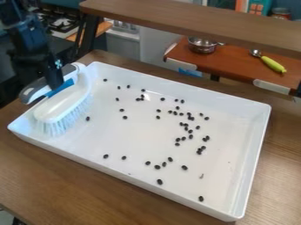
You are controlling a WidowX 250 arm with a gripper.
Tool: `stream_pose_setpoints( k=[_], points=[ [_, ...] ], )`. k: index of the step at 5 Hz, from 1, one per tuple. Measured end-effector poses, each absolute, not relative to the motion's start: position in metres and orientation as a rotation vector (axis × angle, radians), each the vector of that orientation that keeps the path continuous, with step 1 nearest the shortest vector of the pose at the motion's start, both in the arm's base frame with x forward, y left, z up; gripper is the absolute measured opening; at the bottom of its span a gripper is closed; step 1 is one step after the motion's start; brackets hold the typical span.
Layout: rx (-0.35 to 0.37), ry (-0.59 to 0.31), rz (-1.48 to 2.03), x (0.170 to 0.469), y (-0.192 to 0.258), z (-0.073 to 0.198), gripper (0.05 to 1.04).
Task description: Sweep into pile
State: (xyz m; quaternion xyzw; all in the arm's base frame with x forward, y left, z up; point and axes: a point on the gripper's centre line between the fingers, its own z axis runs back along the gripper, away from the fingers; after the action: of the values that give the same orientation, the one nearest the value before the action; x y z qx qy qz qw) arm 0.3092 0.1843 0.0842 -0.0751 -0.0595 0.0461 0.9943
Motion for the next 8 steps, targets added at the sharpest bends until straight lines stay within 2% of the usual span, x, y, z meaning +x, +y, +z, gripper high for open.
stream_pose_setpoints(
  k=[1, 2, 3, 5, 8],
  points=[
    [-0.109, -0.119, 0.08, 0.307, 0.181, 0.075, 0.954],
    [-0.075, -0.126, 0.079, 0.306, 0.178, 0.073, 0.676],
    [-0.07, -0.124, 0.073, 0.304, 0.172, 0.072, 0.485],
    [-0.067, -0.119, 0.073, 0.304, 0.148, 0.071, 0.484],
    [-0.162, -0.046, 0.06, 0.3, 0.094, 0.069, 0.484]
  ],
)
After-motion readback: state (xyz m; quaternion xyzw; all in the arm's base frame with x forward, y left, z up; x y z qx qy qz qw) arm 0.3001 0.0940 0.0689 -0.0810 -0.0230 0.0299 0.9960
